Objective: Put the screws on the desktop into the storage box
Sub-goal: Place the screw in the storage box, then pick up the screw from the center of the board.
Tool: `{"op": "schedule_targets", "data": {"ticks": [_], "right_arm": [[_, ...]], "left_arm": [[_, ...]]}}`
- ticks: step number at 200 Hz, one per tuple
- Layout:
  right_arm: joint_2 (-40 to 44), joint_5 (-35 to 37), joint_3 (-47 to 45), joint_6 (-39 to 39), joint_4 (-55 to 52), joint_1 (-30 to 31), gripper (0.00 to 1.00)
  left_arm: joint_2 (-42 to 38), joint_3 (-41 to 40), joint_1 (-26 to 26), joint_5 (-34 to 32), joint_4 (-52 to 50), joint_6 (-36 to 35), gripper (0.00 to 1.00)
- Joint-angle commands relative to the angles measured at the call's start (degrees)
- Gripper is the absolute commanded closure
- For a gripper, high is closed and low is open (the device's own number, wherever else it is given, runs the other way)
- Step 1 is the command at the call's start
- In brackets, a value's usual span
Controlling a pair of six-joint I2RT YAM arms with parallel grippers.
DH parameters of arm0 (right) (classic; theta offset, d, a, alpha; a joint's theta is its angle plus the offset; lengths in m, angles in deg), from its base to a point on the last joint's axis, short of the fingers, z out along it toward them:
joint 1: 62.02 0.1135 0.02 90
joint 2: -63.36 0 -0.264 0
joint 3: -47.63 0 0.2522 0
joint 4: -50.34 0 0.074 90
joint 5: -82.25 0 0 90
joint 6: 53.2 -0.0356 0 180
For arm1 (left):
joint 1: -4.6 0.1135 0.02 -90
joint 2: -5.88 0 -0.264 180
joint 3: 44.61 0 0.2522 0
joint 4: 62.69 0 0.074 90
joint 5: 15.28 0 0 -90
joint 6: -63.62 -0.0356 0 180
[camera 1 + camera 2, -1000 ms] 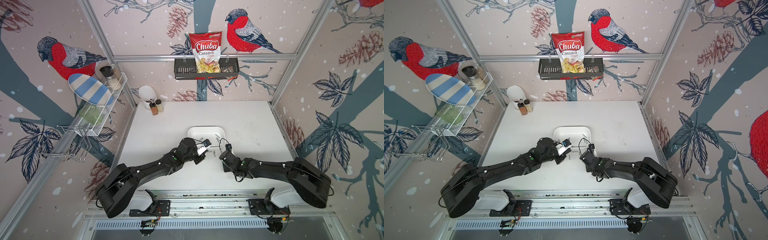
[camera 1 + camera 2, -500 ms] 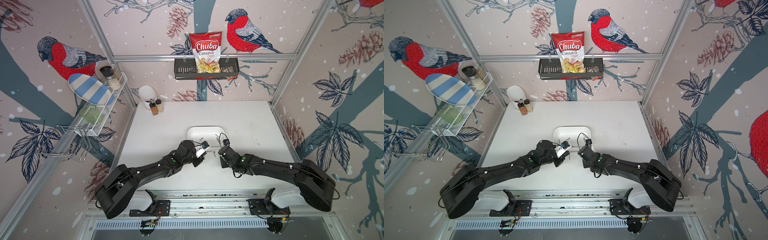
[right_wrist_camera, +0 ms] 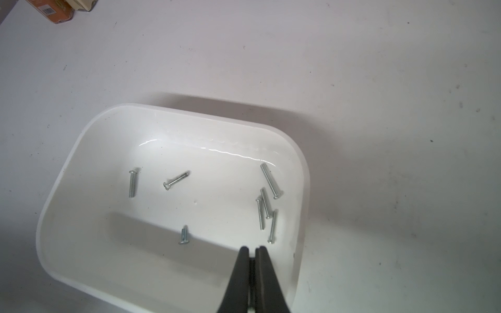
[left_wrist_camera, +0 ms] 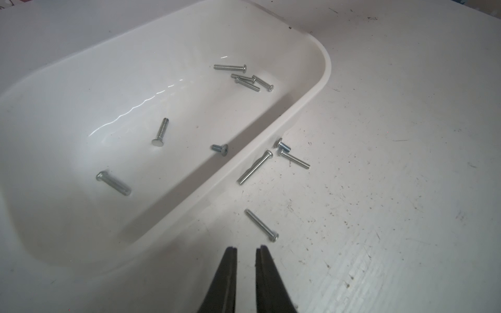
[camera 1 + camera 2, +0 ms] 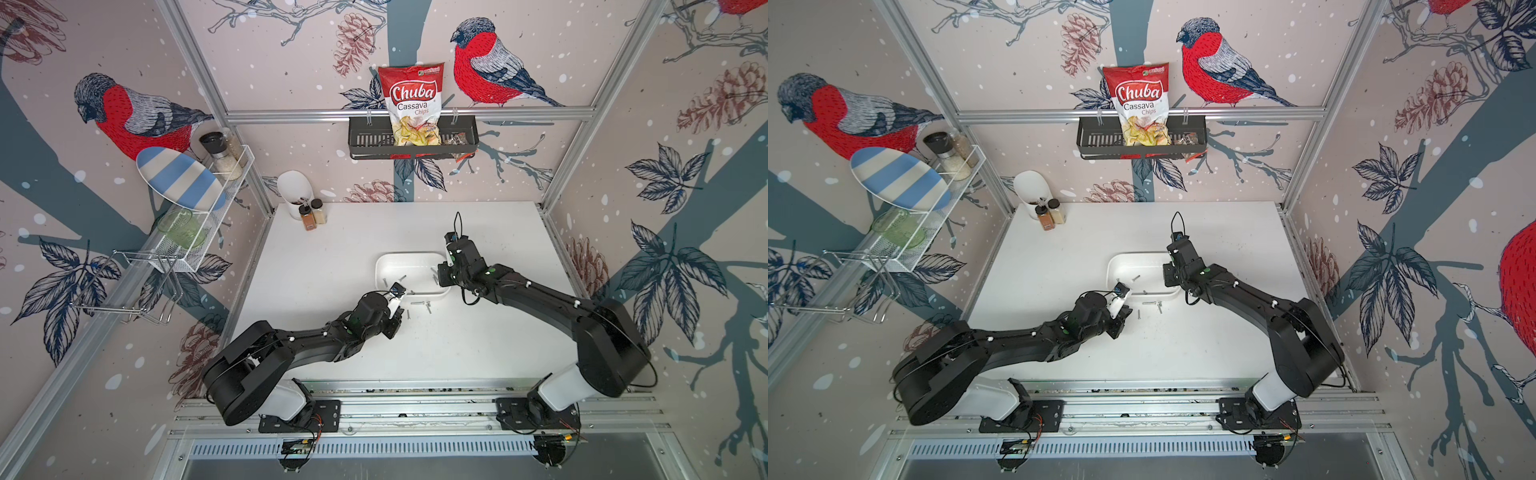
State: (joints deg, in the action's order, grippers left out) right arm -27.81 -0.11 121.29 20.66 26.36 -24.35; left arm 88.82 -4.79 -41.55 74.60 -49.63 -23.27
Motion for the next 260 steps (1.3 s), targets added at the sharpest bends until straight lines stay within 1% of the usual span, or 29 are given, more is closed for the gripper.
{"op": "schedule_targets", "data": {"ticks": [1, 42, 94, 113, 131, 148, 160, 190, 230, 246, 260], "right_arm": [[-3.33, 0.24, 2.24, 3.73, 2.28, -0.10, 1.00], [-8.56, 2.64, 3.05, 4.79, 5.14, 0.07, 1.00], [-12.59, 7.59, 4.78, 6.25, 4.16, 2.47, 1.00], [-13.84, 8.50, 5.61, 6.45, 3.51, 3.08, 0.96], [-14.72, 9.04, 6.08, 6.70, 3.11, 3.54, 0.95], [-14.83, 9.49, 6.19, 6.75, 2.92, 3.89, 0.92], [-14.57, 9.83, 6.06, 6.83, 2.93, 4.09, 0.87], [-13.79, 10.72, 5.69, 6.96, 2.81, 4.74, 0.84], [-12.48, 11.93, 5.01, 7.18, 2.53, 5.65, 0.82], [-11.61, 12.18, 4.67, 7.34, 2.57, 5.77, 0.82], [-10.76, 12.22, 4.27, 7.28, 2.58, 5.79, 0.81]], "left_arm": [[1.85, -0.83, -0.87, -4.54, 5.79, 3.06, 0.79], [4.95, -1.55, -2.80, -8.07, 9.35, 4.68, 0.78], [11.32, 3.03, -5.50, -10.32, 8.77, 6.60, 0.77], [12.83, 3.74, -5.68, -10.91, 9.33, 6.97, 0.77], [13.71, 4.20, -5.85, -11.43, 9.59, 7.17, 0.78], [14.59, 5.12, -5.94, -11.72, 8.35, 7.32, 0.84], [14.96, 5.48, -5.91, -11.79, 7.87, 7.37, 0.86], [15.66, 6.14, -5.92, -11.27, 7.51, 7.70, 0.87], [17.00, 8.16, -6.19, -10.84, 4.50, 8.03, 0.90], [17.15, 8.74, -6.51, -11.39, 2.61, 8.24, 0.90], [17.19, 9.46, -7.00, -12.24, 0.53, 8.12, 0.88]]}}
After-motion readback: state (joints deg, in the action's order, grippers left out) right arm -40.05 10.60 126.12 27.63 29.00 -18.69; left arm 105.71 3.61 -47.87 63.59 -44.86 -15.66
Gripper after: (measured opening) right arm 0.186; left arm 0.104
